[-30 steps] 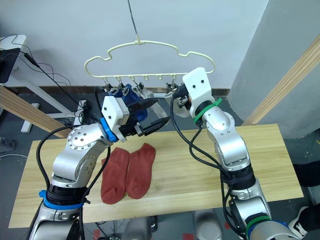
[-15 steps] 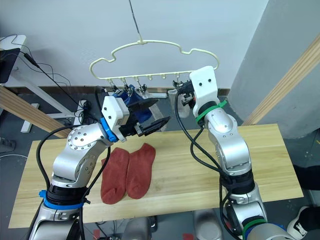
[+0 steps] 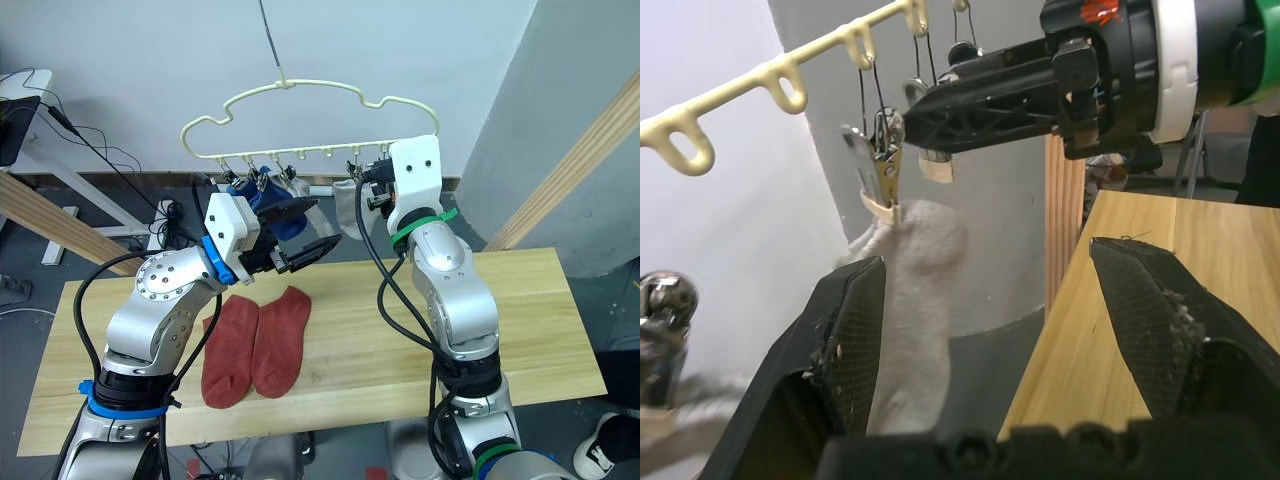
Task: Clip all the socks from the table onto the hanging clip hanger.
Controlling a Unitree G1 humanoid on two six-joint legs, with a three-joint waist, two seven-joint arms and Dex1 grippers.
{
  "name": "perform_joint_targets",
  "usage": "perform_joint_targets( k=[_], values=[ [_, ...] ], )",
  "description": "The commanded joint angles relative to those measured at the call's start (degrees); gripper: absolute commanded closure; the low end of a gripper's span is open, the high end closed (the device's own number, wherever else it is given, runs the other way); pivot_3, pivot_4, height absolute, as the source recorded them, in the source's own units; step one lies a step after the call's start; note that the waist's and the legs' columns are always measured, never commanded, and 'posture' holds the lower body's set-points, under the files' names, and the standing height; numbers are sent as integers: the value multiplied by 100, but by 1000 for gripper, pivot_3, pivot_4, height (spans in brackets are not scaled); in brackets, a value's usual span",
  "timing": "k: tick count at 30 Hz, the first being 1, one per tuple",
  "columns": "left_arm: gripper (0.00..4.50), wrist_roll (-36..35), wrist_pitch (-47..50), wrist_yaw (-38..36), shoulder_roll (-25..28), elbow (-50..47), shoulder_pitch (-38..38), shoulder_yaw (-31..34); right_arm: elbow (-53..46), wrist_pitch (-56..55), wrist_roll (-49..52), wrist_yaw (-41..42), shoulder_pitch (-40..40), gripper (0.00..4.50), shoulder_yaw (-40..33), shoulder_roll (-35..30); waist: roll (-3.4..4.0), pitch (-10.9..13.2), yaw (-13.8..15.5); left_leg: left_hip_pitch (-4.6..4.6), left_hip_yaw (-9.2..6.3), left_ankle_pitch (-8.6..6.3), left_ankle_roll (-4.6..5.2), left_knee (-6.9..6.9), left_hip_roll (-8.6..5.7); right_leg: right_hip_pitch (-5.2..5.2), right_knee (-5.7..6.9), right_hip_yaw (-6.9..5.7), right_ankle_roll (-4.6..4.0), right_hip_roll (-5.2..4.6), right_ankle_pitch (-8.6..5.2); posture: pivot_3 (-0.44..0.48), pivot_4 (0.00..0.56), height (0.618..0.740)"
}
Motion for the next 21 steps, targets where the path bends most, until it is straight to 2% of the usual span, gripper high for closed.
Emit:
perform_joint_targets(
  k=[1,21],
  values=[
    [911,30,-159,-60,5,-133,7,-29,-377,62,2,-96,12,2662,-34,73,0,0,-2,0,0,0,0,0,0,0,0,0,0,0,0,-219,315,733],
    [911,64,-193,-81,5,-97,8,-16,-135,-118,166,344,-98,2662,286,64,0,0,-3,0,0,0,0,-1,0,0,-1,0,0,0,0,-206,314,733]
  ],
)
